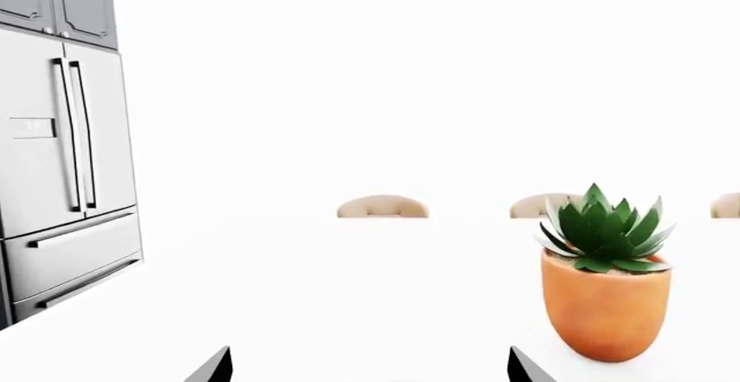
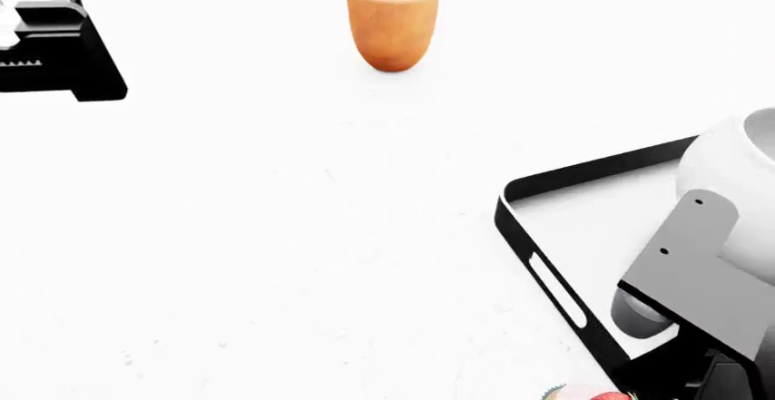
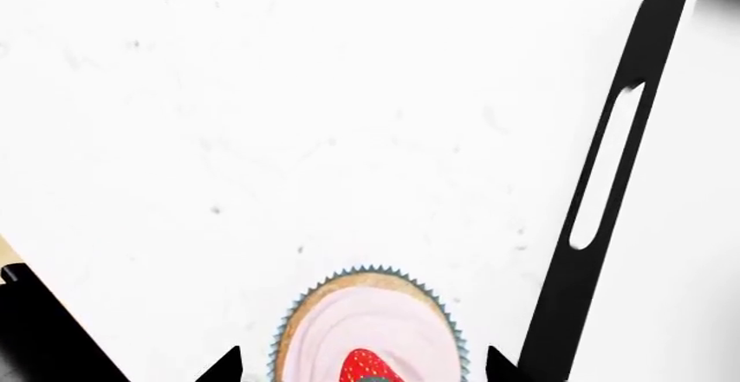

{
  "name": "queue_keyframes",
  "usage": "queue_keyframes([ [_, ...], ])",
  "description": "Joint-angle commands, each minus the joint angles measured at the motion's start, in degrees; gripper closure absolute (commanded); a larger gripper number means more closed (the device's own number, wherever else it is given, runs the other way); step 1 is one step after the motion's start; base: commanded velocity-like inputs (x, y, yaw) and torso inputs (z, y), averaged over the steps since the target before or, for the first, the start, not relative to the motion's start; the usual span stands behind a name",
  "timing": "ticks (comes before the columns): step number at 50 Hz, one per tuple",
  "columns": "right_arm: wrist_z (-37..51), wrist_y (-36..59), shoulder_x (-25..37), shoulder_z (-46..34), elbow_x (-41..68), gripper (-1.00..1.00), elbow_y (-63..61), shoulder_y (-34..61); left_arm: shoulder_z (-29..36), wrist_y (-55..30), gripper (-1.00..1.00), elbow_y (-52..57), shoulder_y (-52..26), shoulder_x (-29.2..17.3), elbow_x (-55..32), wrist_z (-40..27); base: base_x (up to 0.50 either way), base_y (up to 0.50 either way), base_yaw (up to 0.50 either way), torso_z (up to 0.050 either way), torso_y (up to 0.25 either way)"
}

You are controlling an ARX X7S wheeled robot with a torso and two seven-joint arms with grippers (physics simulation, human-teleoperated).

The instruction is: Pick up the bowl with cake and place it on the tray. Pick up the cupcake and place it on the tray.

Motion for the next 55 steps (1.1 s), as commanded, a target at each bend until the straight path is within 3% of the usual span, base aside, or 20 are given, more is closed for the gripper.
queue_keyframes([
  [1, -0.9, -0.6, 0.8, 0.0, -1.8, -1.0, -1.3, -2.0, 0.1, 0.2, -1.0, 0.2, 0.2, -0.1, 0.1, 0.0, 0.0, 0.0, 0.0, 0.0, 0.0],
  [55, -3.1, -1.6, 1.9, -0.1, -7.0, -1.0, -3.6, -7.3, 0.8, 0.8, -1.0, 0.4, 0.0, -0.5, -0.2, -0.1, 0.0, 0.0, 0.0, 0.0, 0.0],
])
